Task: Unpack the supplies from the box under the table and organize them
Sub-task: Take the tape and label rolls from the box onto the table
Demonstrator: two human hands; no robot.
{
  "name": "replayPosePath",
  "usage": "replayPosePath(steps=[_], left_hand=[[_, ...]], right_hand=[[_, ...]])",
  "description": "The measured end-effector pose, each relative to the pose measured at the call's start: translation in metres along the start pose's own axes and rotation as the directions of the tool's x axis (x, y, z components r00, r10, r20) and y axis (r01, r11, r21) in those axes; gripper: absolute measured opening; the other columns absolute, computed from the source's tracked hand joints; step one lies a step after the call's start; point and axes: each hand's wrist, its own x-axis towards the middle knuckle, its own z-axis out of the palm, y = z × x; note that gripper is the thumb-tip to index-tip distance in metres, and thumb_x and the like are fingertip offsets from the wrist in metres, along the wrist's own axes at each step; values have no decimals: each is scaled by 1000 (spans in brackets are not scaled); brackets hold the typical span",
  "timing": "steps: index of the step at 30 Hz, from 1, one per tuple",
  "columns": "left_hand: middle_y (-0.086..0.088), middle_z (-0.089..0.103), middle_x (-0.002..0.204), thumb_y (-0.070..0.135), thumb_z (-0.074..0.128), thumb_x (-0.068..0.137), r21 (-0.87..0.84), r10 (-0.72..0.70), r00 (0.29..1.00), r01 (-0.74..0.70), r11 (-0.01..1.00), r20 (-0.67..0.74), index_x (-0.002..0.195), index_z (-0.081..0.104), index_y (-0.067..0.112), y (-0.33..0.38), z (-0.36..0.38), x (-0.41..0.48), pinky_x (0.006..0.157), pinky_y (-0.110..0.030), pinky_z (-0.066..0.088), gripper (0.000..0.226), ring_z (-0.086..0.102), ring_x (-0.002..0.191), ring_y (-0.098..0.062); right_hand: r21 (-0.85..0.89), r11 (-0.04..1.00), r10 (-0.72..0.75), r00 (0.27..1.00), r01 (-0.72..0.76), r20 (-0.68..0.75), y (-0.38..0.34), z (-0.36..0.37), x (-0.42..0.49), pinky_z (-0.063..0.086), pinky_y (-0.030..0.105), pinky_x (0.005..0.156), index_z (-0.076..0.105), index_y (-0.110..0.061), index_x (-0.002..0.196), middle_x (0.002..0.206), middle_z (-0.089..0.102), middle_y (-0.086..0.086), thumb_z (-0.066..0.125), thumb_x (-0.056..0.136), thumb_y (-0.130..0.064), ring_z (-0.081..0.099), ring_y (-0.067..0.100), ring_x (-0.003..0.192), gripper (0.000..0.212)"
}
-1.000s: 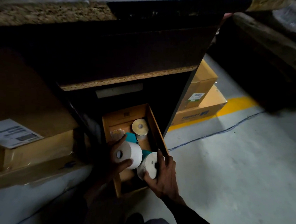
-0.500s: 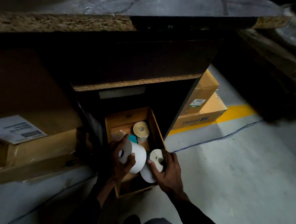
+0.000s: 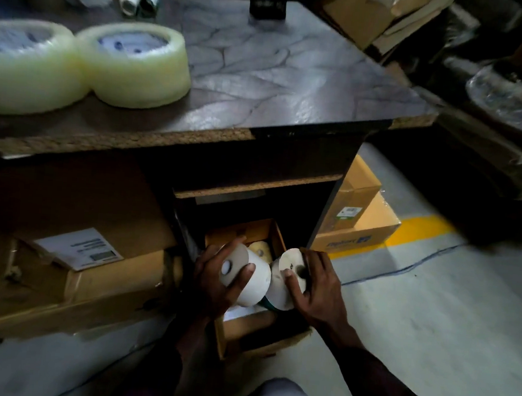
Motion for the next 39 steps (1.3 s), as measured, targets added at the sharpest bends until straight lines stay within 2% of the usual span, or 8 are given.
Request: replayPosePath(steps=[3,5,13,17,22,28,32,39], left_hand=[[3,62,126,57,55,87,-9,155,984,-156,988,-88,130,62,24,28,-27,1,95,-42,48,54,59,113,-18],[10,60,119,61,56,84,-5,167,981,-168,986,-98,132,57,34,52,-50,3,94,-38,49,55,59,107,-11],[7,62,111,66,53,82,140,311,945,-296,945,-101,132,55,39,136,-118,10,85,-33,51,57,60,100,-10],[8,62,113,63,54,81,216,388,915,-359,908,-114,134,52,42,173,-149,8,89,-33,49,56,58,102,-12],[8,64,116,62,54,82,243,461,880,-426,871,-112,135,51,41,214,-185,12,89,-35,50,57,59,108,-11],[7,64,108,69,51,78,334,446,878,-373,866,-174,133,54,41,251,-222,47,81,-29,51,62,60,97,-11],[6,66,110,76,49,72,393,393,901,-299,870,-185,130,55,39,261,-234,88,83,-32,52,69,63,101,-17],[0,70,111,81,51,68,470,319,931,-205,858,-177,121,62,30,264,-226,155,83,-36,54,74,65,101,-21]], right_hand=[[1,1000,-16,999,16,-39,-20,-29,7,52,30,76,55,-17,128,113,56,0,45,95,-54,59,15,97,51],[13,999,-35,998,36,-48,-34,-50,14,51,29,74,54,-18,129,115,55,0,45,96,-50,59,14,97,47],[-17,988,-153,971,152,-186,-92,-124,39,53,33,76,55,-17,130,116,56,3,51,93,-43,61,21,98,45],[-37,973,-229,946,227,-229,-118,-159,48,54,35,78,58,-15,128,116,58,2,52,93,-43,61,18,98,45],[-56,959,-282,917,278,-280,-149,-196,60,52,27,77,56,-16,130,117,56,1,52,92,-45,60,15,96,48],[-119,938,-347,882,326,-320,-185,-229,96,50,19,75,57,-18,128,113,56,-4,53,92,-50,52,-4,88,49],[-181,931,-360,886,318,-293,-202,-239,133,56,32,72,59,-22,125,110,58,-5,53,90,-55,62,10,89,49],[-303,929,-279,940,212,-195,-196,-241,203,55,38,68,61,-26,105,98,54,-4,46,87,-65,66,27,84,46]])
